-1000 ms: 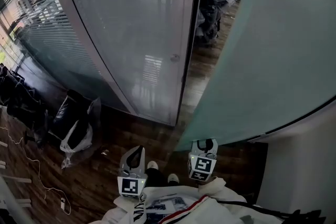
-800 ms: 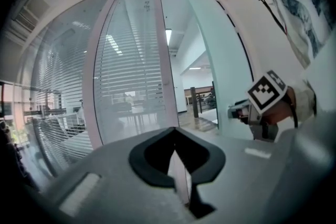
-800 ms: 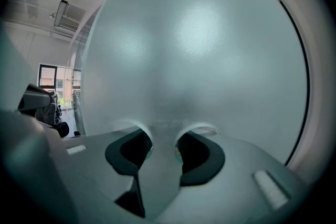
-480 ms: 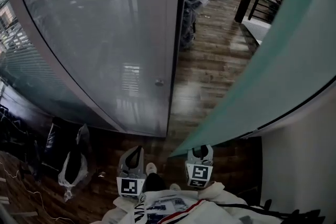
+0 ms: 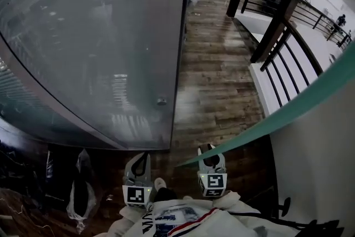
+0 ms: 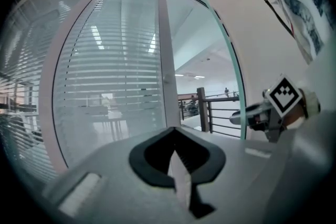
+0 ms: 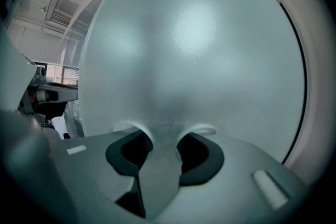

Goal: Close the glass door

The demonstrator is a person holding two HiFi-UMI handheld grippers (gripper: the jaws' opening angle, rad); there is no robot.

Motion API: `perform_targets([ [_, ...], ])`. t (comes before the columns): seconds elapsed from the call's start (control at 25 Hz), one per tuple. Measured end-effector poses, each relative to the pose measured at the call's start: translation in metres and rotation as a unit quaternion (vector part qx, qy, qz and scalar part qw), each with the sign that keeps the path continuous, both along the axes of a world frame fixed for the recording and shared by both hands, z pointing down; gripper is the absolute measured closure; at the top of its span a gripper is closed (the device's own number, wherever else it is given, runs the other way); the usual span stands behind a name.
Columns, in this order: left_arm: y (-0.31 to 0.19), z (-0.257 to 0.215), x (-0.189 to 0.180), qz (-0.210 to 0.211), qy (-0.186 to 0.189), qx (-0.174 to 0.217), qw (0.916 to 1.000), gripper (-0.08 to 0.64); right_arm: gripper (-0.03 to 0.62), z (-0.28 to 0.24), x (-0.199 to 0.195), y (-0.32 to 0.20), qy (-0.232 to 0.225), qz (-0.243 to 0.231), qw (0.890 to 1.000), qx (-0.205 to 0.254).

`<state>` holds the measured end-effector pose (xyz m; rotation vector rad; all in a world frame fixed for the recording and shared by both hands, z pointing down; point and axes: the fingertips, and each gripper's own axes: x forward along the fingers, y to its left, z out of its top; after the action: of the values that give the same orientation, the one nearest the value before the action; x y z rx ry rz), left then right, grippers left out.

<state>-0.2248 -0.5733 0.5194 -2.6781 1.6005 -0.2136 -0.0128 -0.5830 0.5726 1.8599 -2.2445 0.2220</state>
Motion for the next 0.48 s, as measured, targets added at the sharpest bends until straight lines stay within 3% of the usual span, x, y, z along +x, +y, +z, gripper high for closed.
perform_targets([
  [0.48,-0.018,0.003,-0.013,0.06,0.0,0.004,0.9982,0.561,0.446,0.006,0.002,-0.023,-0.004,0.019,1.0,0.002],
])
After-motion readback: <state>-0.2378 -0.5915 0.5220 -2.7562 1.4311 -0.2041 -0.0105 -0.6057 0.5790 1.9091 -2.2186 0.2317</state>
